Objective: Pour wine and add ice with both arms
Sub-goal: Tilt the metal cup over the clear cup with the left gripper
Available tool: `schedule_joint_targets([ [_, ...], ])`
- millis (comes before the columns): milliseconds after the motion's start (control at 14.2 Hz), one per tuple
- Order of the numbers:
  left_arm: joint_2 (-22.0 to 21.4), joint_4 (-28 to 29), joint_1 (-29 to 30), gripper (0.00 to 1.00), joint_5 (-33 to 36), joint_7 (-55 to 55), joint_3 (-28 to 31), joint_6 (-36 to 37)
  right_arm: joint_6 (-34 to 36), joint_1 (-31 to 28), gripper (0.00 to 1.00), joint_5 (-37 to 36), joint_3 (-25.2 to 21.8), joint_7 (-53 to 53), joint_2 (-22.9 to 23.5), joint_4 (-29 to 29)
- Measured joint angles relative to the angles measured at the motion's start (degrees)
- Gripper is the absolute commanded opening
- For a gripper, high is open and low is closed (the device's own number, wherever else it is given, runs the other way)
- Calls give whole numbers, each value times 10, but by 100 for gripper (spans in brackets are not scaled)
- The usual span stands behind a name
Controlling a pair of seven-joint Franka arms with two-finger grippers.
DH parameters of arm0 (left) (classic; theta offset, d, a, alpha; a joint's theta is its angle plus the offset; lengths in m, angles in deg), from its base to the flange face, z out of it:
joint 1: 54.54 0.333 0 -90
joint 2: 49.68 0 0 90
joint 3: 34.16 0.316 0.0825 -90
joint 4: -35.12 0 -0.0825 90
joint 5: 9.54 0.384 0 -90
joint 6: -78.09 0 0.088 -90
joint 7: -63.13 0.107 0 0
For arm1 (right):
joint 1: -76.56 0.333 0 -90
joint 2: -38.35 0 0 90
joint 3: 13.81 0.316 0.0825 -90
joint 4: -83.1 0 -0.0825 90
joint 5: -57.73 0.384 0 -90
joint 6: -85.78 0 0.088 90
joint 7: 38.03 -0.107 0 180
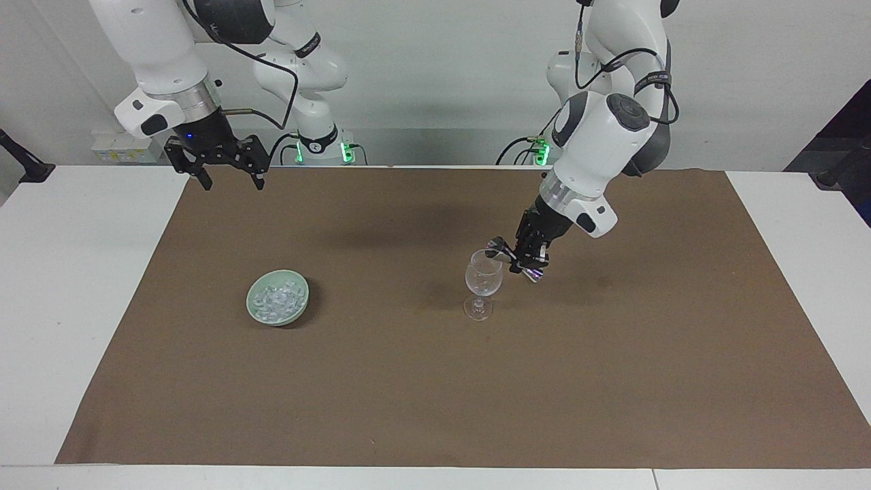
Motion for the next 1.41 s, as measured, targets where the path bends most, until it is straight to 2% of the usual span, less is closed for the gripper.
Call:
schedule_joint_targets([
  [1407,1,3,-31,0,129,0,-2,-15,0,0,100,0,0,0,0,0],
])
